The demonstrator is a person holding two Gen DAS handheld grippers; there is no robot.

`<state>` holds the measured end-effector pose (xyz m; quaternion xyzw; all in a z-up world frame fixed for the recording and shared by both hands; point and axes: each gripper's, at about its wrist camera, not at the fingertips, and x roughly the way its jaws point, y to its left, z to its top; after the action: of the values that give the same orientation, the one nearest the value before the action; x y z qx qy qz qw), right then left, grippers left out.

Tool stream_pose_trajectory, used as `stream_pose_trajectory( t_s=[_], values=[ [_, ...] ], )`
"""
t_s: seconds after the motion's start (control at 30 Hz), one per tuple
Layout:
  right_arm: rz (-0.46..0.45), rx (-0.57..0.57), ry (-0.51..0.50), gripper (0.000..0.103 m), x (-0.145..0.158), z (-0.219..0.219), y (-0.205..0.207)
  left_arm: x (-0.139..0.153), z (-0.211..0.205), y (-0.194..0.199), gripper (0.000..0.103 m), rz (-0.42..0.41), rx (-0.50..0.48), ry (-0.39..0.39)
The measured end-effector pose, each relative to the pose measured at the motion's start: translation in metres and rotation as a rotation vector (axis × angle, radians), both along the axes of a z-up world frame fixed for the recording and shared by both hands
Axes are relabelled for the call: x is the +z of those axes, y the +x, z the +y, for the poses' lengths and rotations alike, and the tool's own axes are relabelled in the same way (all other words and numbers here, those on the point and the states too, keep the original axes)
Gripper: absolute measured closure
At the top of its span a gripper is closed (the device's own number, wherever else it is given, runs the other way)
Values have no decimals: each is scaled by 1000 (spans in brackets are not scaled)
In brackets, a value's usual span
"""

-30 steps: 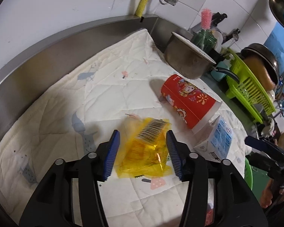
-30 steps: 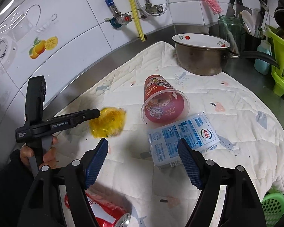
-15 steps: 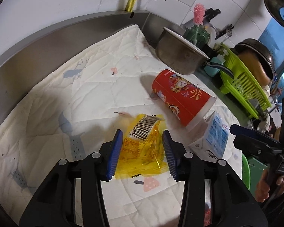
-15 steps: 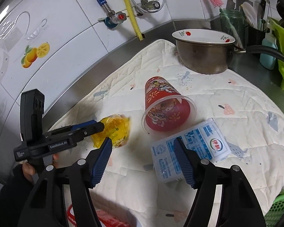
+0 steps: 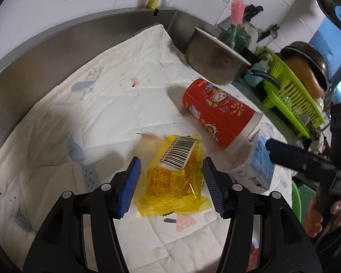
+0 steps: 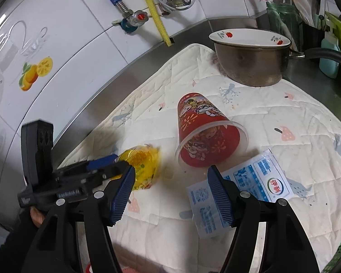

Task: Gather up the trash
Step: 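Grasp the red printed cup with the right tool while the left tool holds the wrapper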

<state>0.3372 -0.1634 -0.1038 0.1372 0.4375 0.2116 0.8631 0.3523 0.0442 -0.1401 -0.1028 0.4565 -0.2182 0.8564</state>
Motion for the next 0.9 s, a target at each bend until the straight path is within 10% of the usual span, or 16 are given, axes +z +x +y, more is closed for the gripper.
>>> stream_pose_trajectory(
  t_s=[0.1,0.3,0.47,0.63,0.9],
  values=[
    [11,-18,13,44,-2,0,9,-3,-3,-2,70,1,-21,-7],
    [39,-55,44,51,-8,0,31,0,-4,-14,80,-30,13,19],
    [74,-90,75,62,-20,2,47,10,5,-26,83,-48,64,16],
    [92,-117,89,94,-28,1,55,20,23,-46,83,-60,127,-7],
    [-32,-79,67,98,10,6,34,46,47,-76,83,-99,208,-38]
  ],
)
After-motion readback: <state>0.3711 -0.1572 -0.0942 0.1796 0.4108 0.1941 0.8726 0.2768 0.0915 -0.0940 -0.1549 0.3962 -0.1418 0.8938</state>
